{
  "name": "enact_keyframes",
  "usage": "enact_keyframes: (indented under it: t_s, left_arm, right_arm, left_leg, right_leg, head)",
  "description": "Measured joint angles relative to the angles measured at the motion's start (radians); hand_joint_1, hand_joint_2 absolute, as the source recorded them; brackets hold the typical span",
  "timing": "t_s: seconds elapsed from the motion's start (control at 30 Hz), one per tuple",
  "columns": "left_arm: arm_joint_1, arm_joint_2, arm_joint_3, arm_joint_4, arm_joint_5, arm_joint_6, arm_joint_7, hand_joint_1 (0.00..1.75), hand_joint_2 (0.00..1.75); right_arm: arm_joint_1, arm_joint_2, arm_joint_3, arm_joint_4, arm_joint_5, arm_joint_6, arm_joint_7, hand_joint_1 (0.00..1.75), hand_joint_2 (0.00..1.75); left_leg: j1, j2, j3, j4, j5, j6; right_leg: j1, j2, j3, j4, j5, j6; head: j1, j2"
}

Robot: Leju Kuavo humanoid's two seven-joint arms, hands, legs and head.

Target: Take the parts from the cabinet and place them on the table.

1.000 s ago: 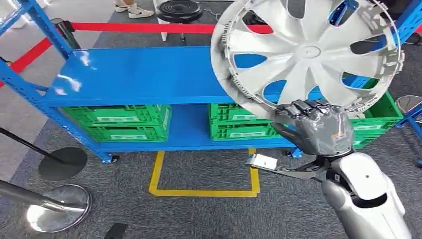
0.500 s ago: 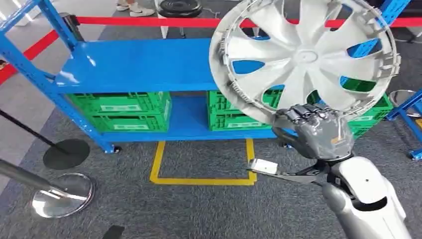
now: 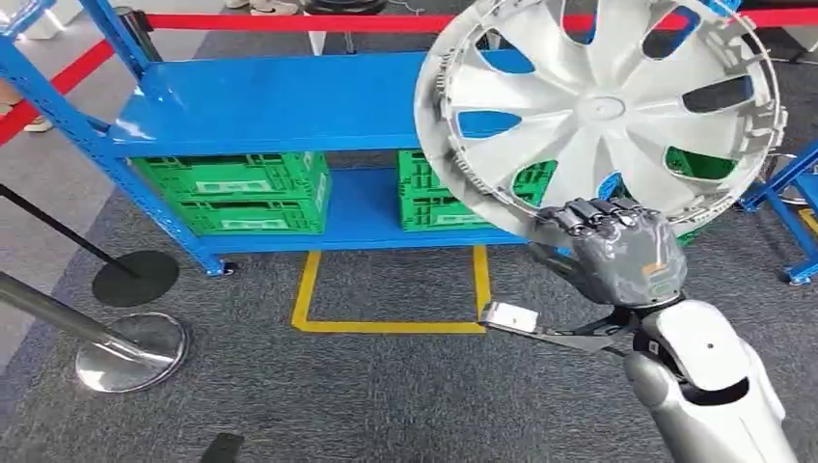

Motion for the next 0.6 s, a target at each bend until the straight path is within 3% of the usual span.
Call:
enact_keyframes:
  t_s: [0.03,0.07,0.1,0.17,0.2,0.23,0.27,0.33,0.37,0.4,0.43,0.5,0.53,0.57,0.6]
  left_arm:
    - [0.002,0.002,0.000,0.000,0.000,0.000,0.000,0.00,1.75]
    - [0.003,0.003,0.001,0.000,0.001,0.000,0.002,0.00,1.75]
    - [0.003,0.006,0.001,0.000,0.001,0.000,0.002,0.00,1.75]
    - [0.002,0.005,0.002,0.000,0.001,0.000,0.002,0.00,1.75]
    - [0.002,0.005,0.002,0.000,0.001,0.000,0.002,0.00,1.75]
    - [0.002,0.006,0.002,0.000,0.002,0.000,0.003,0.00,1.75]
    - [0.001,0.006,0.003,0.000,0.007,0.000,0.002,0.00,1.75]
    - [0.000,0.008,0.008,0.000,0.018,0.000,0.003,0.00,1.75]
    - [-0.002,0.010,0.012,0.000,0.022,0.000,0.004,0.00,1.75]
    - [-0.003,0.013,0.018,0.000,0.026,0.000,0.006,0.00,1.75]
    - [-0.003,0.014,0.021,-0.001,0.030,0.000,0.009,0.00,1.75]
    - [-0.001,0.018,0.023,-0.001,0.031,0.000,0.014,0.00,1.75]
    - [0.001,0.021,0.024,-0.001,0.032,0.000,0.015,0.00,1.75]
    - [0.002,0.023,0.026,-0.001,0.033,0.000,0.015,0.00,1.75]
    - [0.002,0.023,0.027,-0.001,0.034,0.000,0.015,0.00,1.75]
  right_arm:
    - [0.003,0.000,0.000,0.001,0.000,0.000,0.000,1.75,1.75]
    - [0.007,0.000,-0.001,0.003,0.000,0.000,-0.001,1.75,1.75]
    - [0.008,0.000,-0.001,0.005,0.000,0.000,-0.003,1.75,1.75]
    - [0.005,0.002,-0.001,0.010,0.002,0.000,-0.003,1.75,1.75]
    - [0.004,0.002,-0.001,0.011,0.002,0.000,-0.003,1.75,1.75]
    - [0.003,0.002,-0.001,0.013,0.002,0.002,-0.003,1.75,1.75]
    - [0.000,0.003,-0.001,0.016,0.002,0.006,-0.004,1.75,1.75]
    - [-0.017,0.006,0.002,0.024,0.000,0.021,-0.006,1.75,1.75]
    - [-0.029,0.009,0.005,0.030,0.003,0.027,-0.006,1.75,1.75]
    - [-0.041,0.013,0.009,0.038,0.008,0.030,-0.005,1.75,1.75]
    - [-0.048,0.019,0.012,0.042,0.011,0.031,-0.001,1.75,1.75]
    - [-0.053,0.021,0.019,0.053,0.017,0.030,0.006,1.75,1.75]
    - [-0.054,0.022,0.022,0.057,0.018,0.030,0.008,1.75,1.75]
    - [-0.059,0.022,0.024,0.061,0.018,0.029,0.009,1.75,1.75]
    - [-0.060,0.023,0.025,0.064,0.019,0.027,0.010,1.75,1.75]
  left_leg:
    - [0.004,0.002,-0.004,-0.020,0.018,0.007]
    - [0.012,0.006,-0.007,-0.029,0.033,0.010]
    - [0.014,0.005,-0.016,-0.030,0.041,0.017]
    - [0.015,0.006,-0.037,-0.029,0.057,0.018]
    - [0.016,0.006,-0.046,-0.028,0.066,0.017]
    - [0.018,0.006,-0.057,-0.026,0.075,0.015]
    - [0.020,0.006,-0.069,-0.023,0.084,0.012]
    - [0.029,0.006,-0.099,-0.008,0.096,0.002]
    - [0.032,0.006,-0.115,0.006,0.101,-0.005]
    - [0.027,0.005,-0.133,0.017,0.106,-0.014]
    - [0.029,0.005,-0.142,0.027,0.111,-0.018]
    - [0.029,0.002,-0.148,0.030,0.129,-0.024]
    - [0.028,-0.001,-0.155,0.030,0.137,-0.029]
    - [0.030,-0.001,-0.167,0.034,0.127,-0.035]
    - [0.031,0.000,-0.183,0.064,0.071,-0.043]
  right_leg:
    - [0.005,0.003,-0.002,-0.007,0.014,0.006]
    - [0.005,0.004,-0.019,-0.003,-0.010,0.009]
    - [0.006,0.005,-0.031,0.033,-0.064,0.013]
    - [-0.001,0.004,-0.067,0.189,-0.177,0.021]
    - [-0.002,0.004,-0.082,0.271,-0.211,0.025]
    - [-0.004,0.003,-0.082,0.319,-0.211,0.030]
    - [-0.006,0.003,-0.062,0.318,-0.184,0.036]
    - [-0.012,0.002,0.027,0.211,-0.114,0.047]
    - [-0.019,0.002,0.094,0.117,-0.105,0.058]
    - [-0.013,0.006,0.147,0.041,-0.159,0.073]
    - [-0.011,0.011,0.155,0.018,-0.162,0.046]
    - [-0.009,0.011,0.136,0.036,-0.156,0.035]
    - [-0.010,0.009,0.123,0.040,-0.148,0.025]
    - [-0.016,0.006,0.113,0.040,-0.139,0.010]
    - [-0.015,0.006,0.097,0.041,-0.128,-0.001]
  head:
    - [0.002,0.000]
    - [0.001,0.000]
    - [0.007,0.000]
    - [0.008,0.000]
    - [0.007,0.000]
    - [0.008,0.000]
    - [0.007,0.000]
    - [0.006,0.000]
    - [0.009,0.000]
    - [0.009,0.000]
    - [0.008,0.000]
    - [0.005,0.000]
    - [0.007,0.000]
    - [0.006,0.000]
    - [-0.001,0.000]
